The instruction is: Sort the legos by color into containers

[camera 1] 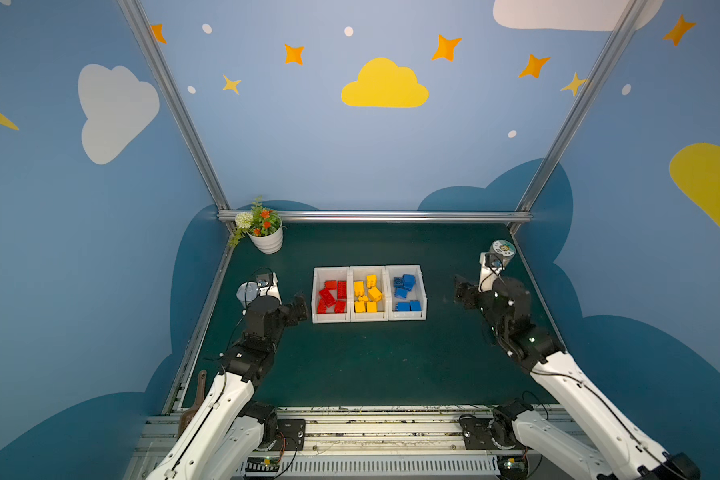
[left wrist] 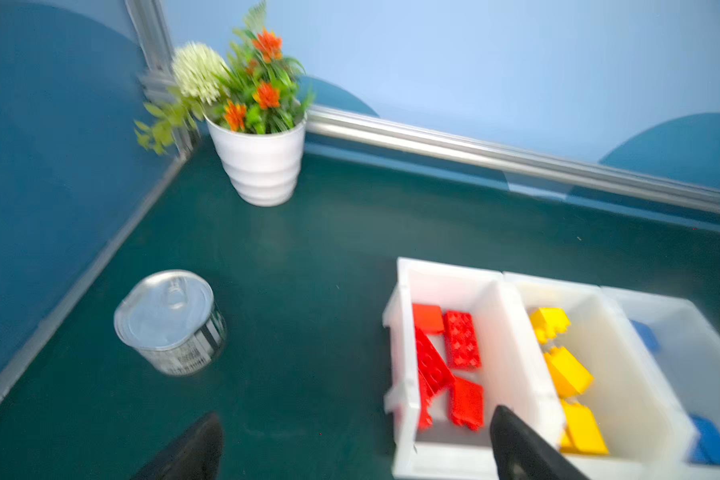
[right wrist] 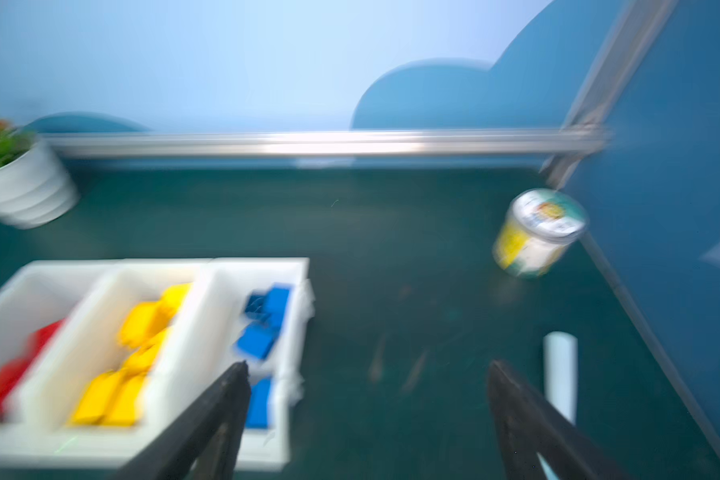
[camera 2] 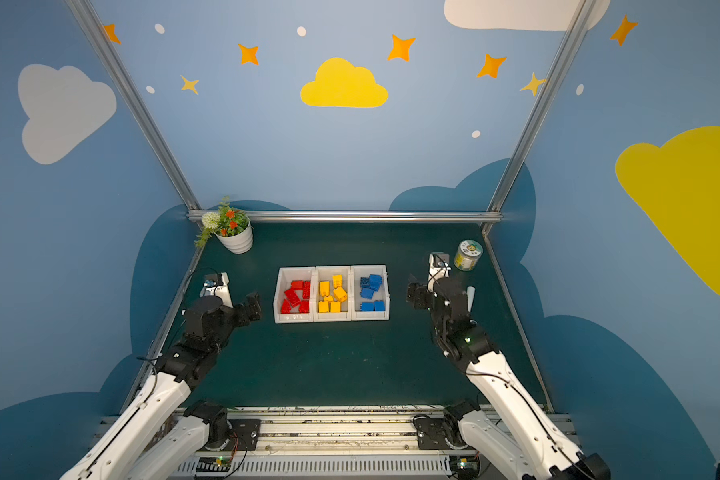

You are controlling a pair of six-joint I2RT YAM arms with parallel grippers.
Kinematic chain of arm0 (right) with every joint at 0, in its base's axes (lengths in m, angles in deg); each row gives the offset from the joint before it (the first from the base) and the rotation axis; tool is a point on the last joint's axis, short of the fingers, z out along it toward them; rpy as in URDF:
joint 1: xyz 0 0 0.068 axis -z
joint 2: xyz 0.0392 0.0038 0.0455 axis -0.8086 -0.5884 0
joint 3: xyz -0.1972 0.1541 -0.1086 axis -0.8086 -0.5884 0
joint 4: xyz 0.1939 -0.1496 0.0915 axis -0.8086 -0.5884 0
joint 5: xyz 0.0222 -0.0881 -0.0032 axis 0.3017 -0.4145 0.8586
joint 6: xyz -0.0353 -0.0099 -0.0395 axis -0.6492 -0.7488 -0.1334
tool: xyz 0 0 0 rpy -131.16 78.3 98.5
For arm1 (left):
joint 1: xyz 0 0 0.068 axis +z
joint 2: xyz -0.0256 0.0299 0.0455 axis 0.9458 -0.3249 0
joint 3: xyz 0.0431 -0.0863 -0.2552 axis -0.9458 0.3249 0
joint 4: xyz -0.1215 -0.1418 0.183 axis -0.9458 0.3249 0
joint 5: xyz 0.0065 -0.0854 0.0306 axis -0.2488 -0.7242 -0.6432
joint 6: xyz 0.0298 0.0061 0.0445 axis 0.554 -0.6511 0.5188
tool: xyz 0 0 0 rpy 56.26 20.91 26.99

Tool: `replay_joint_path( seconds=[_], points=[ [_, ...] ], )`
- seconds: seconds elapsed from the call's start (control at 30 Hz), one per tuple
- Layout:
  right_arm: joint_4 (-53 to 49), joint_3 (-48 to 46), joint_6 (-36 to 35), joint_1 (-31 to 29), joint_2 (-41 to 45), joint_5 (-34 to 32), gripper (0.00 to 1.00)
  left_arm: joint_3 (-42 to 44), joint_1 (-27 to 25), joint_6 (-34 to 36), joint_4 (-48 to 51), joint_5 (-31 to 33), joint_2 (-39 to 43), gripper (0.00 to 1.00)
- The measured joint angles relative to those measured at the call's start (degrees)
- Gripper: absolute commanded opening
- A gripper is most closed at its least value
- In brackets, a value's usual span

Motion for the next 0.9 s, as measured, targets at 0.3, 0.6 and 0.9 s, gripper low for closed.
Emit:
replay_joint_path(
  seconds=[0.3,0.6,0.9],
  points=[
    [14.6,-15.8,1.2,16.2,-13.0,-1.4,0.98,9.6,3.8,7.2,-21.7,3.6,-23.0,1.00],
    [26.8,-8.9,0.9,21.1,-33.7,10.2,0.98,1.6,10.1,12.6,-40.0,-5.9,-39.6,1.00],
    [26.7,-6.7,0.7,20.7,-34.4,14.4,0.98,4.0,13.6,12.7,-45.4,-13.1,-42.6,1.00]
  ],
)
